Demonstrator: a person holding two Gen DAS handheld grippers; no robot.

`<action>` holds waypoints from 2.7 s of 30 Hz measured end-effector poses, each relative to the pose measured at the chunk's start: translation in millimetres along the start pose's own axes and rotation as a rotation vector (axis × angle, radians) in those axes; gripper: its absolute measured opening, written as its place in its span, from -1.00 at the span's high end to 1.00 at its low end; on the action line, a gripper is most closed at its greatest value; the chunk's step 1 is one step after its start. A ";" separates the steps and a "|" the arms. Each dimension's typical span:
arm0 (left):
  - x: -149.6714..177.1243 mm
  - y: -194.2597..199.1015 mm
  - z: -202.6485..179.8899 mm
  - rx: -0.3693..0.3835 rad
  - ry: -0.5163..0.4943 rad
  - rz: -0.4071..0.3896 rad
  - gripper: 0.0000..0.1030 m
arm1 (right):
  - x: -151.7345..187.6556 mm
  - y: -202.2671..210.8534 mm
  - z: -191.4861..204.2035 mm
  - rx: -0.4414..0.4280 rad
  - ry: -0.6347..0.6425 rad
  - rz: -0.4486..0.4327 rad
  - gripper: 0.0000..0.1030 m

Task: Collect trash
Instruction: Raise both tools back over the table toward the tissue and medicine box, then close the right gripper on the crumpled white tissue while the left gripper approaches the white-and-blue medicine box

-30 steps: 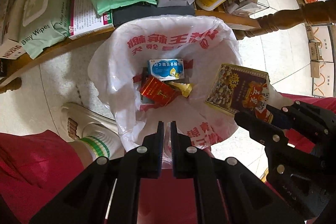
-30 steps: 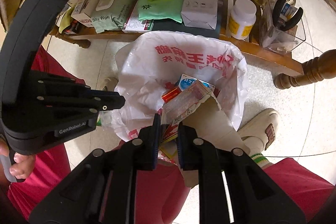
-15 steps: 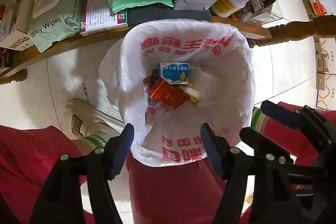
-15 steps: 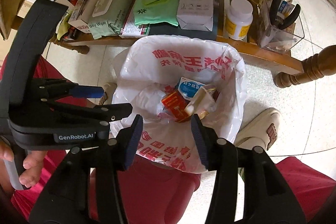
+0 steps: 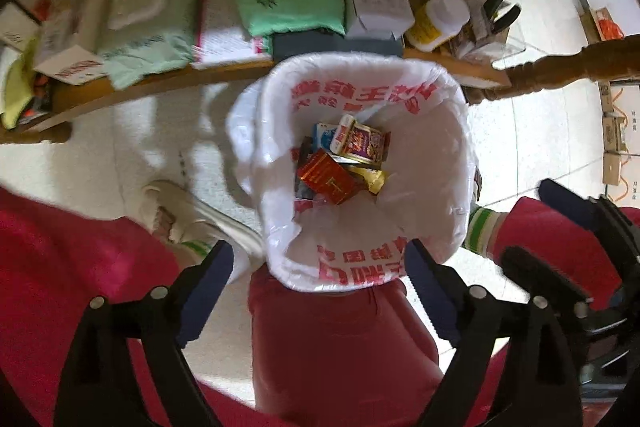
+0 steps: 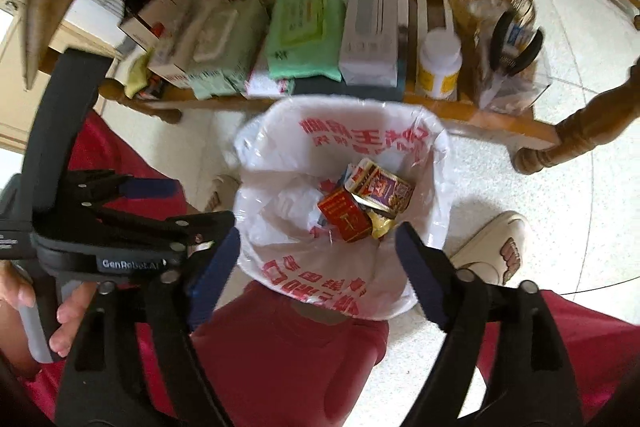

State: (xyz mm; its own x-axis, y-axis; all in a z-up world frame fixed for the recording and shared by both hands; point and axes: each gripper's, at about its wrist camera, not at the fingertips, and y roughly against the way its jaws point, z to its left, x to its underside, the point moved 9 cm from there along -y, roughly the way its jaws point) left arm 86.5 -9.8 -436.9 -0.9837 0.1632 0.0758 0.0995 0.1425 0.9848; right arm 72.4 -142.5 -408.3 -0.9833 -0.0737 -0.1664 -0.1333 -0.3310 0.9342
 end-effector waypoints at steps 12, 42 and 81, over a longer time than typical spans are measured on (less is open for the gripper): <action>3.0 226.0 -0.8 -0.141 -0.070 -0.330 -0.85 | -37.6 194.1 51.1 -0.015 0.122 -0.196 -0.85; -73.8 317.4 -62.7 -0.142 -0.211 -0.358 -0.85 | -188.6 300.5 75.7 0.025 0.230 -0.368 -0.87; -116.1 204.1 -47.8 -0.014 -0.071 -0.152 -0.85 | -235.3 144.8 54.9 0.129 0.325 -0.121 -0.87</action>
State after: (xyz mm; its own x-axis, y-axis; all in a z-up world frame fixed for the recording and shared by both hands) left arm 213.9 -46.4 -237.3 -0.9741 0.2094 -0.0853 -0.0524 0.1576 0.9861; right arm 277.6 -121.4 -216.5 -0.8715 -0.3434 -0.3502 -0.2810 -0.2356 0.9303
